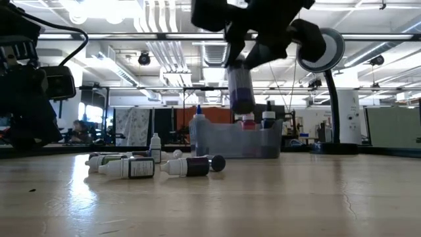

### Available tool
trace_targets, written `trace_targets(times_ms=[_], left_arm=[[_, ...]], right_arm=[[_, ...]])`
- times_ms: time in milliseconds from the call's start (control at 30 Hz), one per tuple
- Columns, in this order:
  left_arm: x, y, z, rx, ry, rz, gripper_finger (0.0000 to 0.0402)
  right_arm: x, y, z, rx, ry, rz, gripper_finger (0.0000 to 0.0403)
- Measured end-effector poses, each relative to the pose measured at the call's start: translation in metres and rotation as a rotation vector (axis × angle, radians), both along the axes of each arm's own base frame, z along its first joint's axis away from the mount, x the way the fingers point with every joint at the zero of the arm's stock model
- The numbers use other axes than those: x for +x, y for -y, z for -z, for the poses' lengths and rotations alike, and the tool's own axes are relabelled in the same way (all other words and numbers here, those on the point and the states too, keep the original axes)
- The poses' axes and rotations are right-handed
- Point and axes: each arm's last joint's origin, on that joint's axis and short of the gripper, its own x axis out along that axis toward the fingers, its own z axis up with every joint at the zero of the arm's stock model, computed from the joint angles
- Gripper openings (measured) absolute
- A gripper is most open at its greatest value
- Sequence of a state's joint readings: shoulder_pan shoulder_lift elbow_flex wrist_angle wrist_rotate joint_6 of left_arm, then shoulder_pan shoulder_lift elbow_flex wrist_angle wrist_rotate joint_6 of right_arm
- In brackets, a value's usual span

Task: Pick & Place food coloring
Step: Put the big purple food coloring bottle into the black transparent bin

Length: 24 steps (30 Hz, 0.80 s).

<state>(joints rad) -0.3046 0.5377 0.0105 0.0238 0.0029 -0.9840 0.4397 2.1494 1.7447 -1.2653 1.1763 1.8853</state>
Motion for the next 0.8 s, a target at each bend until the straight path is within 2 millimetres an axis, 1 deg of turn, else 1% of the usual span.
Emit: trace_targets(times_ms=[133, 233, 367, 500, 633, 800], left_arm=[[0.000, 0.000, 0.000, 0.000, 0.000, 0.000, 0.0151], [0.000, 0.000, 0.000, 0.000, 0.000, 0.000, 0.0151], [0.000, 0.000, 0.000, 0.000, -0.001, 0.000, 0.0151], [0.000, 0.000, 0.000, 0.001, -0.001, 0.000, 0.0151], [0.000, 0.000, 0.000, 0.000, 0.000, 0.000, 0.0151], [0.000, 0.000, 0.000, 0.001, -0.001, 0.000, 0.0151]], right_arm=[[-0.001, 0.029, -0.025, -0.084, 0.050, 0.060, 0.0109], [0.005, 0.053, -0.040, -0.113, 0.038, 0.084, 0.0109], [0.022, 0.078, -0.048, -0.126, 0.000, 0.085, 0.0109], [0.042, 0.095, -0.056, -0.096, 0.025, 0.053, 0.0109], [0.058, 0.104, -0.050, -0.128, 0.023, 0.045, 0.0109], [0.062, 0.110, -0.039, -0.155, 0.013, 0.079, 0.0109]])
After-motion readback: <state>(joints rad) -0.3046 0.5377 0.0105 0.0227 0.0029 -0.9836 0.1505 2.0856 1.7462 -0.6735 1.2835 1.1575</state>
